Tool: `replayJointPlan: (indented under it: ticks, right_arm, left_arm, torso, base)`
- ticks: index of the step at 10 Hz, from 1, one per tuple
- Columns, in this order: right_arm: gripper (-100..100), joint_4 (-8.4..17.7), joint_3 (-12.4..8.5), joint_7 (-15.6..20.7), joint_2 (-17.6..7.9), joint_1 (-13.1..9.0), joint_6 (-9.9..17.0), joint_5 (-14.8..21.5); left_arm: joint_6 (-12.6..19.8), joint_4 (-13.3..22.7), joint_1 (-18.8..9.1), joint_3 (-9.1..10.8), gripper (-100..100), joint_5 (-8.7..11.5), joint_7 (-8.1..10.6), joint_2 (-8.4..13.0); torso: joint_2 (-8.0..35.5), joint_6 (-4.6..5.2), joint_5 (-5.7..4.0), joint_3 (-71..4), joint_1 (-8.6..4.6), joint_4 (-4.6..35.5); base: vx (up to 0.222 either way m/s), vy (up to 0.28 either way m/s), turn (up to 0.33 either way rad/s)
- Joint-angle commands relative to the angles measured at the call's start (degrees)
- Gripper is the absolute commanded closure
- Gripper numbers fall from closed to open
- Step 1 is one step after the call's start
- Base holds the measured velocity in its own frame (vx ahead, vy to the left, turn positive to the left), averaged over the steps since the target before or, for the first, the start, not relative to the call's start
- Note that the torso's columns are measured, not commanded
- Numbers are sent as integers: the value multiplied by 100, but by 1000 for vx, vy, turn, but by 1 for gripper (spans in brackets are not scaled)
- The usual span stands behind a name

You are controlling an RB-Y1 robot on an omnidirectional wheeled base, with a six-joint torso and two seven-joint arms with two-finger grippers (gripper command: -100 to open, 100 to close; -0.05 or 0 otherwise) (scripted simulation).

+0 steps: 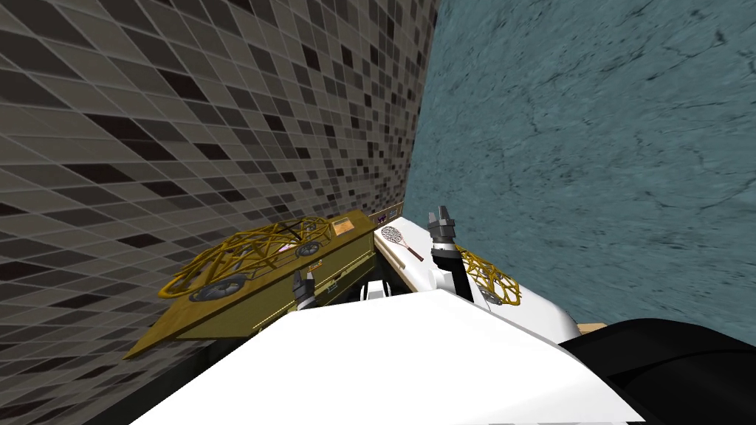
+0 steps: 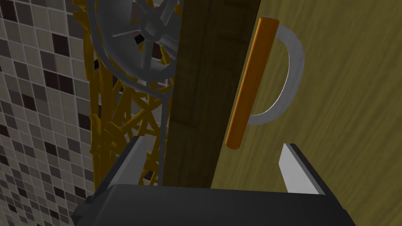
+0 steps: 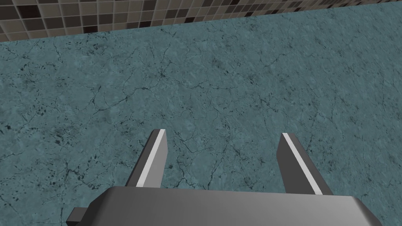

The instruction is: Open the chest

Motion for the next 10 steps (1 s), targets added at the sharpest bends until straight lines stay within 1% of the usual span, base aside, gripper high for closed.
replayJointPlan:
  ticks: [1, 3, 5, 6, 8, 9, 10]
  right_arm:
    - [0, 0, 0, 0, 0, -1, 0, 0]
    - [0, 0, 0, 0, 0, -1, 0, 0]
    - [0, 0, 0, 0, 0, -1, 0, 0]
    - [0, 0, 0, 0, 0, -1, 0, 0]
    - [0, 0, -1, 0, -1, 1, 0, 0]
    - [0, 0, -1, 0, -1, 1, 0, 0]
    - [0, 0, -1, 0, -1, 0, 0, 0]
  left_arm:
    - [-126, 336, -134, 16, -100, 5, -4, -80]
    - [-153, 459, -156, 32, -100, 3, -31, -409]
    - [-153, 459, -156, 32, -100, 3, -31, -409]
    - [-216, 561, -207, 40, -100, 10, -18, -384]
    - [-82, 481, -239, -341, -100, -180, 26, -403]
    - [-82, 481, -239, -341, -100, -180, 26, -403]
    - [-82, 481, -239, -341, -100, -180, 26, -403]
  torso:
    - [18, -2, 0, 11, 8, 5]
    - [18, -3, 1, 11, 5, 5]
    - [0, -4, -3, -1, -4, 0]
    - [1, -4, -2, 0, 0, 0]
    - [-6, -8, 1, -4, 7, -2]
    - [-17, -4, 0, -11, 4, -5]
    - [-6, -3, -1, -6, 1, -3]
  base:
    - [12, -6, -1]
    - [11, -9, 1]
    - [12, -11, 0]
    - [0, 0, 0]
    - [57, 12, 334]
    - [69, 8, 273]
    - [36, 8, 85]
